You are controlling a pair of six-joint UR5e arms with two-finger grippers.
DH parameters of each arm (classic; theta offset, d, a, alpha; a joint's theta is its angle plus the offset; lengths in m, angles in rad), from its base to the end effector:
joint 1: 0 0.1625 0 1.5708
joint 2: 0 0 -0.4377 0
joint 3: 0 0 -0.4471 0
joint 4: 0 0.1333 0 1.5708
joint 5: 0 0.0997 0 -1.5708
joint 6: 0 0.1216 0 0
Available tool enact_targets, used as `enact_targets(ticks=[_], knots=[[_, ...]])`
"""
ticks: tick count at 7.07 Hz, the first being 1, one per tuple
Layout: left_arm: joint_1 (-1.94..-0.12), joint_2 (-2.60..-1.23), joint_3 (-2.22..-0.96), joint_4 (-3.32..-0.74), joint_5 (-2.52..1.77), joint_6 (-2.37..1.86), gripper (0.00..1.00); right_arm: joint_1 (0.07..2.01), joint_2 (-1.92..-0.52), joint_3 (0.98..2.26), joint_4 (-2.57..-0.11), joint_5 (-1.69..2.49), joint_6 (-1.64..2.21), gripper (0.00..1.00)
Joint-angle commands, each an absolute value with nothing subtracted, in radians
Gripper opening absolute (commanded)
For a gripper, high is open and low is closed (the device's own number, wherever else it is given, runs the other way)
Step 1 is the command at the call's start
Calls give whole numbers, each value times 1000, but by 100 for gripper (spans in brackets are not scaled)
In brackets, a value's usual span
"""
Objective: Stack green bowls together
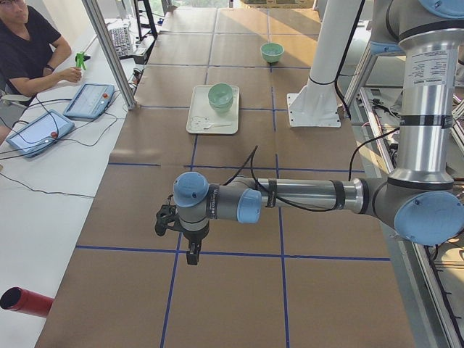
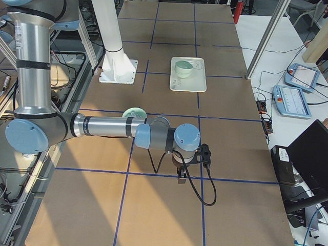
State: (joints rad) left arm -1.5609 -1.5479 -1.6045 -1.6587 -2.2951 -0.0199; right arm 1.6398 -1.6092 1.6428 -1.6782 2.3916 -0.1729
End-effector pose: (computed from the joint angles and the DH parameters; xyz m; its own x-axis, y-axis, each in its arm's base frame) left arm -0.0473 -0.5457 0.6761 0.7483 0.0529 -0.6612 0.0050 0.9963 0.0854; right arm 0.0803 -0.5191 0.6749 0.6780 -0.0718 0.7315 0.0486 0.9974 0.0529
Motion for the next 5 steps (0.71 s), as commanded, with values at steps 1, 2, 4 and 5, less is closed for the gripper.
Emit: enact_targets(ticks=[1,2,4,5], knots=[[-1571,-1557,-1649,-1580,-2295,-20,100,1640,-1608,1640,-1678,2391,-170,100],[-1571,-1552,-1660,-1572,-2296,-20,100,1640,-1608,1640,-1678,2395,-169,100],[-1571,-1551,-1660,-1572,-2296,-20,100,1640,-1608,1641,-1678,2396,-169,100],[-1571,-1551,-1660,-1572,-2295,-20,100,1640,-1608,1640,-1678,2396,-170,100]])
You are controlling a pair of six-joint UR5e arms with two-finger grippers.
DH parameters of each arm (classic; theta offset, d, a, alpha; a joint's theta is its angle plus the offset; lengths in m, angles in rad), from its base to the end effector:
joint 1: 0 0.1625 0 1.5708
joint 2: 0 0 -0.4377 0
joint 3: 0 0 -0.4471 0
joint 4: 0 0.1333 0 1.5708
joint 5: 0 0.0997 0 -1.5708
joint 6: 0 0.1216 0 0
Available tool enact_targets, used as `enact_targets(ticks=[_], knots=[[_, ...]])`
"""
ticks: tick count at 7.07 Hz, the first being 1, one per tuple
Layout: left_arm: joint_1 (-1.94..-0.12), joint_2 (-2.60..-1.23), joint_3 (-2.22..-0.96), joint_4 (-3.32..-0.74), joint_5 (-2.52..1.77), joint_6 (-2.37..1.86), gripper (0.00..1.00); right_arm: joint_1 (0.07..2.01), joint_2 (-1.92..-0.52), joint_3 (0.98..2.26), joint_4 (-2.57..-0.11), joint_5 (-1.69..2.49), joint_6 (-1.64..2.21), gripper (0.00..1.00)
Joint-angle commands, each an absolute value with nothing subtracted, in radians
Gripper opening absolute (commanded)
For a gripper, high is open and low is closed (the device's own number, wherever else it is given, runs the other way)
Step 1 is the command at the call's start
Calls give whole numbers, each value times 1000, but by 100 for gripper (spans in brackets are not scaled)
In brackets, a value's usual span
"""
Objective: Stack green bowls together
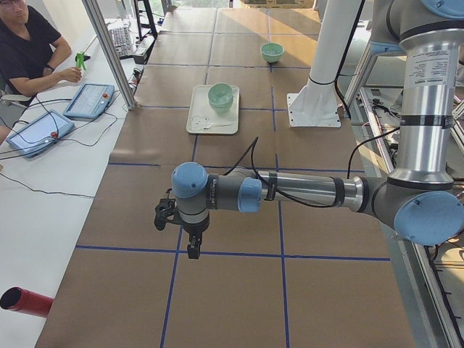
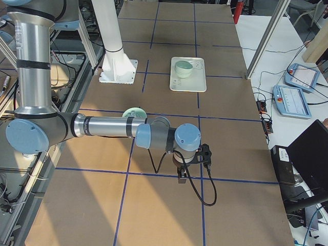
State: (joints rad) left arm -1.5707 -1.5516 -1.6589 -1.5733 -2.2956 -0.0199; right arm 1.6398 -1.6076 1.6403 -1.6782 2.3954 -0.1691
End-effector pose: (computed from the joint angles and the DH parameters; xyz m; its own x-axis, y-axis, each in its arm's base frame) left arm -0.0526 -0.5436 0.6530 0.7485 0.0275 -0.6626 0.0148 0.9982 0.0582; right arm 0.0800 -0.5197 0.6750 0.6754 -0.0674 0.7343 0.0456 0.9977 0.0497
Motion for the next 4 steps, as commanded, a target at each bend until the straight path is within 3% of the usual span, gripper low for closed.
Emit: enact_targets(ticks=[1,4], knots=[[-1571,-1551,-1660,-1572,-2296,-20,100,1640,-1608,1641,-1678,2395,-170,100],[-1569,-1552,-1660,-1574,-2296,-20,100,1640,-1608,1646,-1678,2395,-170,100]])
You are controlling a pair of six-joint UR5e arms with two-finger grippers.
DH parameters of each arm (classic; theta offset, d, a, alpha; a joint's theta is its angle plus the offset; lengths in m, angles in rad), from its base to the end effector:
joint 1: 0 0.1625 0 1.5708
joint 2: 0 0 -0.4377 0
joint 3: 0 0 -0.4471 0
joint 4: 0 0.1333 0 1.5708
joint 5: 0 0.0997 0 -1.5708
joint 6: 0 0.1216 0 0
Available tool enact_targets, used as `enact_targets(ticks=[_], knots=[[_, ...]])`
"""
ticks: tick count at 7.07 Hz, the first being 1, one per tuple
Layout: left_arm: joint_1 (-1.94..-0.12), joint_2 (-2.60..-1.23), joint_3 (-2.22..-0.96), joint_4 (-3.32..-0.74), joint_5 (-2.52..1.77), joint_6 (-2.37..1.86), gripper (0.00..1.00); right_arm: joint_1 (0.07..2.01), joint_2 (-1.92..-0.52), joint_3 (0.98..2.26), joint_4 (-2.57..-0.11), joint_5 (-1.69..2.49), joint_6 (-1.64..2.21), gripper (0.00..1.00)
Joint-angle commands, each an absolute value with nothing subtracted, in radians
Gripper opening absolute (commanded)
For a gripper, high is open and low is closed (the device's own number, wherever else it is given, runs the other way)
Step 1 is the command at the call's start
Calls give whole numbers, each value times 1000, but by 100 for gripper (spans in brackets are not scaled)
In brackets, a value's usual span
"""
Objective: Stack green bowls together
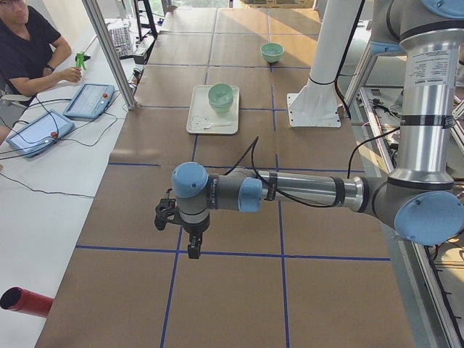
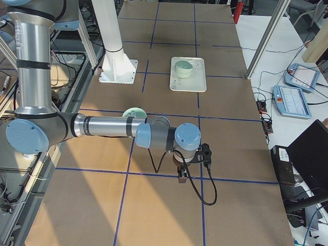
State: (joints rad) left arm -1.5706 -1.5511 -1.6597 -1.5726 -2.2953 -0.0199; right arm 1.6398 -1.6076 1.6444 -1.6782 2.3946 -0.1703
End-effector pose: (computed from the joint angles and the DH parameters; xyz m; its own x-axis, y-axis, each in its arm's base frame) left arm -0.0526 -0.5433 0.6530 0.7487 0.0273 -0.6624 0.0147 0.9982 0.0578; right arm 0.0801 -0.5200 0.6729 0.6762 -0.0716 0.7333 0.0465 0.9974 0.0545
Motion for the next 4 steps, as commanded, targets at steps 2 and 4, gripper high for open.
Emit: enact_targets(ticks=[2,4], knots=[[-1569,-1552,-1660,-1574,-2295,-20,100,1640,-1608,1646,-1678,2395,-170,100],[-1569,-1554,-1660,-1574,-2296,-20,100,1640,-1608,1651,-1678,2396,-170,100]])
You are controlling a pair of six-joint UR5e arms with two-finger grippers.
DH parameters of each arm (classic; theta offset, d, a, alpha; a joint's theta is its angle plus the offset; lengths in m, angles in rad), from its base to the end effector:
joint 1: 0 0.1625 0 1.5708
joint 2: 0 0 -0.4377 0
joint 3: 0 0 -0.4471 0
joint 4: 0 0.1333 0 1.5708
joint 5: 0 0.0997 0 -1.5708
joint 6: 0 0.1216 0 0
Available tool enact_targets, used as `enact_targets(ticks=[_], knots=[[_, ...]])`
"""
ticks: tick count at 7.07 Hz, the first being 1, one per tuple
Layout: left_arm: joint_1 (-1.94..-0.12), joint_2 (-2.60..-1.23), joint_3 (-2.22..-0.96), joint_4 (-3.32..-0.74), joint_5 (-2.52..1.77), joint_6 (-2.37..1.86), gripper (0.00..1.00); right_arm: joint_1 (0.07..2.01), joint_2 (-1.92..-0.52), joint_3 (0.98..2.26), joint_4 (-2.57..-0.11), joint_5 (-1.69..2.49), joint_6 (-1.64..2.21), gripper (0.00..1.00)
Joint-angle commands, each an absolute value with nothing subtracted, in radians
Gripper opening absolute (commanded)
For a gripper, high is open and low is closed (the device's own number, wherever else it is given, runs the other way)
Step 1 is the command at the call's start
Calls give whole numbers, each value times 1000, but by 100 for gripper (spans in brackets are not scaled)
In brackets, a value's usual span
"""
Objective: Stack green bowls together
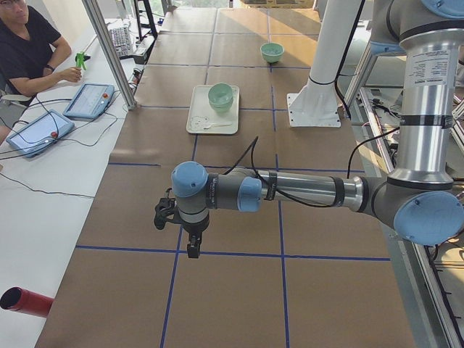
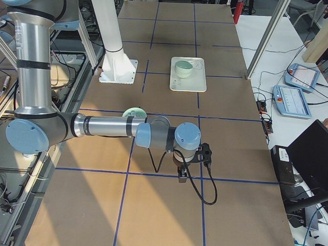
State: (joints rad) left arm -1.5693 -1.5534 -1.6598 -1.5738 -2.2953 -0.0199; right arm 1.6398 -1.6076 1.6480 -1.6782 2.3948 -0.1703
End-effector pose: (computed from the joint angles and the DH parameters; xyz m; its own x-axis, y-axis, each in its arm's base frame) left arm -0.0519 -0.5446 0.6515 0.7486 0.0307 -0.6623 0.0134 0.9980 0.0614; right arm 0.0801 -0.5203 0.6709 0.6762 -0.0742 0.7330 0.0465 0.9972 0.0581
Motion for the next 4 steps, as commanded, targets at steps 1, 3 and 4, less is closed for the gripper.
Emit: enact_targets(ticks=[1,3,4], knots=[[-1569,-1555,-1660,-1574,-2295,-20,100,1640,-1608,1654,-1677,2396,-170,100],[-1569,-1555,-1660,-1574,-2296,-20,100,1640,-1606,1657,-1677,2396,-170,100],[-1569,-1557,-1658,-1574,-2295,-20,100,1640,-1606,1658,-1678,2396,-170,100]])
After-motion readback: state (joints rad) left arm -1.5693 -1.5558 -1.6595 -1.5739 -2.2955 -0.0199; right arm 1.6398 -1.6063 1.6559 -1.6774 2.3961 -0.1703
